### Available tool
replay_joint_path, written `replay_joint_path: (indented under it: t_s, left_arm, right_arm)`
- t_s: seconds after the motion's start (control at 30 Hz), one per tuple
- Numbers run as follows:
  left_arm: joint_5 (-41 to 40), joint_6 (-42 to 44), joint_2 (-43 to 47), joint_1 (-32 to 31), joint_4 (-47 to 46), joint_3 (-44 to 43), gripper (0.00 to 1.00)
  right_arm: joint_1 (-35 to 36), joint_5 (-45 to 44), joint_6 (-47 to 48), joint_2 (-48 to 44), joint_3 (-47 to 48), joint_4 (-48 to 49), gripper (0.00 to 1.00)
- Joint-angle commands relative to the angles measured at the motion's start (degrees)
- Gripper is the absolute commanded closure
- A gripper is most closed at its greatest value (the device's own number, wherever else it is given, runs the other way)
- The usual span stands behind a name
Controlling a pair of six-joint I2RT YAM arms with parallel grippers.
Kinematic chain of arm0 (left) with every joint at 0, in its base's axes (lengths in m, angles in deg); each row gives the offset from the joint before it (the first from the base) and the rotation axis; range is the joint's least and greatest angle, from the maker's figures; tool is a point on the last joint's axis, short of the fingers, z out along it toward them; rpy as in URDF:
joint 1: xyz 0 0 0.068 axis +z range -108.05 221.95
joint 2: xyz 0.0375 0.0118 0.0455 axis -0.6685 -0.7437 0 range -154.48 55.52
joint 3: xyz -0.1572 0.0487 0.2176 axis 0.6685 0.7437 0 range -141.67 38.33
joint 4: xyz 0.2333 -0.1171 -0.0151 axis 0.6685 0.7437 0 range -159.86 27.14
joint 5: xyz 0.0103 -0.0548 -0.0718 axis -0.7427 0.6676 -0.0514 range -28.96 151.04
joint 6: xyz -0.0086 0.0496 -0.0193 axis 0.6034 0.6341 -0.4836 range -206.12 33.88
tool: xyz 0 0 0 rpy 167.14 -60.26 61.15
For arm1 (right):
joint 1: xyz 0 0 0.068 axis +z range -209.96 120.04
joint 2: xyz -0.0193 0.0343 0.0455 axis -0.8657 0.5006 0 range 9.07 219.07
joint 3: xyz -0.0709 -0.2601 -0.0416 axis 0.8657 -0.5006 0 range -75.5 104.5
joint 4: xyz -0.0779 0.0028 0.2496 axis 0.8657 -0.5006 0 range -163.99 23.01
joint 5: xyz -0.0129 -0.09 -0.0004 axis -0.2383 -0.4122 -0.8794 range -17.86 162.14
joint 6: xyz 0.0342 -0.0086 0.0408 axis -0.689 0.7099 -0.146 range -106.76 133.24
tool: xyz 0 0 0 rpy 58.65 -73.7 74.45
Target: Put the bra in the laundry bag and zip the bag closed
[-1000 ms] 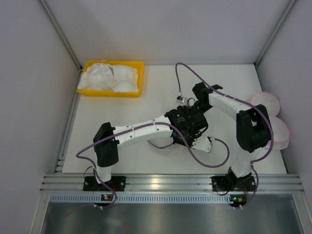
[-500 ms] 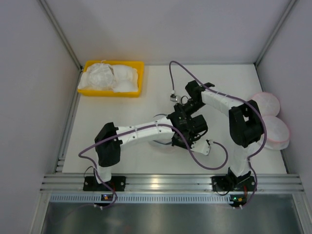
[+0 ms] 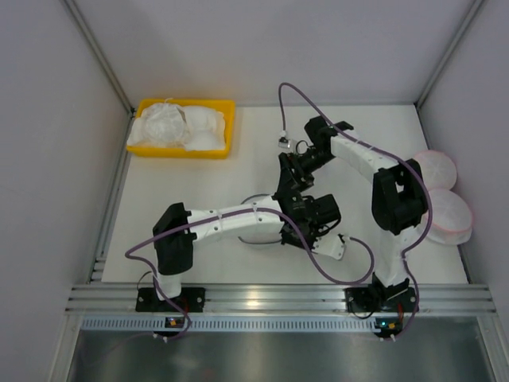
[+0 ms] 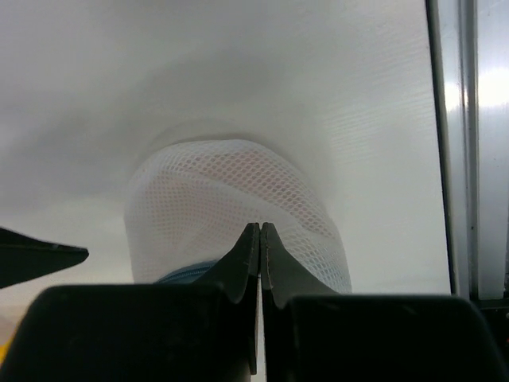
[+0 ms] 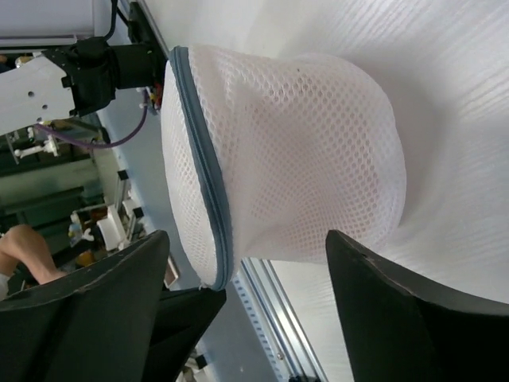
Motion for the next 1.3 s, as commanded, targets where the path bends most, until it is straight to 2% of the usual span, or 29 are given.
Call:
replay_joint_path:
  t_s: [0.0, 0.17, 0.37, 0.4, 0.47, 0.5, 0.53, 0.57, 0.6, 0.8, 0.93, 1.03, 1.07, 1.17, 1.27]
  left_arm:
    - [-2.9, -0.7, -0.6, 0.8, -1.2, -4.2, 1.00]
    - [-4.0, -0.4, -2.6, 1.5, -1.2, -7.0, 1.00]
    - [-4.0, 0.1, -3.5, 1.9, -1.3, -8.4, 1.00]
    - [-3.9, 0.1, -3.5, 1.9, -1.3, -8.3, 1.00]
    - [-3.1, 0.1, -3.2, 1.9, -1.2, -8.3, 1.00]
    - [-2.7, 0.1, -3.1, 1.9, -1.2, -8.2, 1.00]
    - [-1.7, 0.1, -2.4, 1.9, -1.2, -7.6, 1.00]
    - [-1.1, 0.0, -2.1, 1.9, -1.1, -7.1, 1.00]
    - [-0.8, 0.0, -1.2, 1.7, -1.2, -6.0, 1.00]
    - [5.2, -0.3, 3.0, -0.6, -1.2, 0.1, 1.00]
    - [7.0, -0.7, 4.1, -1.3, -1.1, 1.2, 1.00]
    - [5.7, -0.9, 3.7, -1.3, -1.1, 0.7, 1.00]
    - [4.6, -1.3, 3.4, -1.3, -1.1, 0.3, 1.00]
    - [1.1, -1.6, 1.6, -0.8, -1.2, -2.1, 1.00]
    - [0.1, -2.0, -0.3, 0.6, -1.3, -4.9, 1.00]
  right_arm:
    - [-2.0, -2.1, 4.8, -6.0, -1.7, -3.8, 0.15]
    - [-2.0, 0.1, 3.2, -9.7, -8.2, -2.7, 0.21]
    - [2.0, 1.8, 0.8, -8.9, -12.4, 1.5, 0.35]
    - [3.0, 1.9, 0.6, -8.6, -12.1, 1.8, 0.48]
    - [3.5, 2.3, 0.1, -7.4, -10.8, 2.2, 0.63]
    - [3.5, 2.1, 0.1, -6.9, -10.2, 2.2, 0.78]
    - [3.4, 1.9, 0.1, -6.5, -9.5, 2.3, 0.85]
    - [3.3, 1.6, 0.1, -5.5, -8.1, 2.2, 0.98]
    - [2.9, 1.3, 0.1, -5.0, -7.2, 2.3, 1.00]
    - [0.2, 2.3, 0.5, -0.3, 0.2, 2.7, 1.00]
    - [0.4, 3.5, -1.6, 0.4, 2.4, 5.1, 1.00]
    - [0.3, 2.5, -0.9, 0.0, 3.2, 3.4, 0.99]
    - [0.4, 2.1, -0.6, 0.0, 3.5, 2.4, 0.79]
    - [0.2, -0.3, 2.7, -2.0, 2.5, -2.6, 0.42]
    - [-1.0, -3.8, 4.1, -6.0, -1.4, -3.8, 0.28]
